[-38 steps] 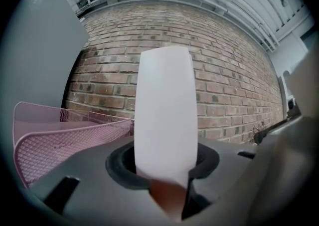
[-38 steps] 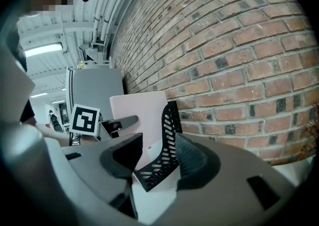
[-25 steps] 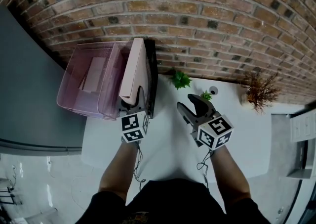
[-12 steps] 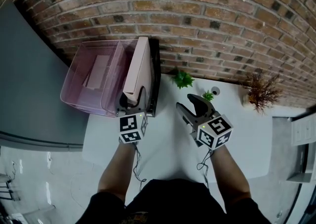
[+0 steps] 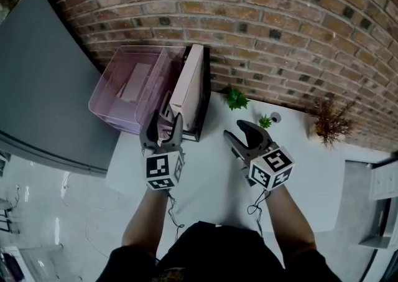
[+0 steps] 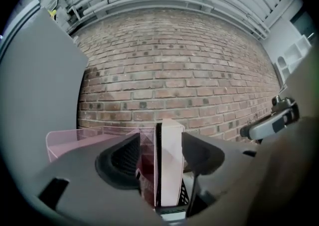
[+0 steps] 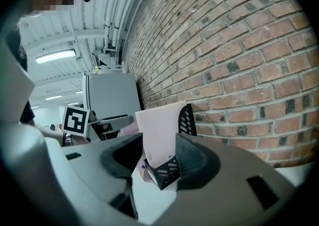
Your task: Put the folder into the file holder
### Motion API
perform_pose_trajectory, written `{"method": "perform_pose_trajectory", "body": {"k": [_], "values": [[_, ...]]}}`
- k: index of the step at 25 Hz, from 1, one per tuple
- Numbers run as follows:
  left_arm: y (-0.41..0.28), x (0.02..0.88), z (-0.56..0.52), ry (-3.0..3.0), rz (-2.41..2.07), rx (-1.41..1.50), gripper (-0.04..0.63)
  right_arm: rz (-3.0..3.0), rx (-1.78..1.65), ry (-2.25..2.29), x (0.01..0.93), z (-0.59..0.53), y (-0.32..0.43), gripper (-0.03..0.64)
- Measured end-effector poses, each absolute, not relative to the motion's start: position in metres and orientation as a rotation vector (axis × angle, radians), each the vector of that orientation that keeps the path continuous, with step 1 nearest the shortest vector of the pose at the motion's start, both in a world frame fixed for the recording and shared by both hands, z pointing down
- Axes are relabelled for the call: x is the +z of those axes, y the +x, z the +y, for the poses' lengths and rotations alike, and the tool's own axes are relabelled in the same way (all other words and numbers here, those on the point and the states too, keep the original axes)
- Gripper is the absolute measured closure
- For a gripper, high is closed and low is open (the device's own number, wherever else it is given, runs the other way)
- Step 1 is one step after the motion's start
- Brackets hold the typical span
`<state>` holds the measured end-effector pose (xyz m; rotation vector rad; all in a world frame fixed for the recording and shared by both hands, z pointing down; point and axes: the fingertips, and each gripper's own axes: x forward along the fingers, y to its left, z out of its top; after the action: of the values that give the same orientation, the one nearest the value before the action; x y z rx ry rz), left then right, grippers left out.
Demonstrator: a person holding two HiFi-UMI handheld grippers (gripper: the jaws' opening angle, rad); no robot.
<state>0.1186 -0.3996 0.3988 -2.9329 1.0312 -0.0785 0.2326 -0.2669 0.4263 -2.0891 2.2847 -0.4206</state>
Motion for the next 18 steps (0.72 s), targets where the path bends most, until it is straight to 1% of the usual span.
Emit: {"method": "perform_pose_trajectory", "body": {"k": [1,5,9,16,18], "values": [[0.115,0.395,-0.393,-2.925,1.046,-0.074,0.348,2.296,-0.414,-2.076,0.424,-0.263,0.231,0.408],[0.102,0.385,-0.359,-2.915,1.101,-0.063,0.348,2.332,-0.37,-2.031,0.41,-0.242,0.228,0.472],[0.098,0.374,-0.317,-2.907,1.128,-0.042,0.348,2.376,-0.315,-1.991,0.395,-0.215,0.229,0.606],[0.084,0.354,-0.244,-2.867,1.203,0.005,0.35,2.464,-0.256,-1.896,0.379,-0.162,0.22,0.614],[0.075,0.355,-0.223,-2.857,1.236,0.001,0.365,2.5,-0.235,-1.86,0.375,-0.148,0.213,0.614]]}}
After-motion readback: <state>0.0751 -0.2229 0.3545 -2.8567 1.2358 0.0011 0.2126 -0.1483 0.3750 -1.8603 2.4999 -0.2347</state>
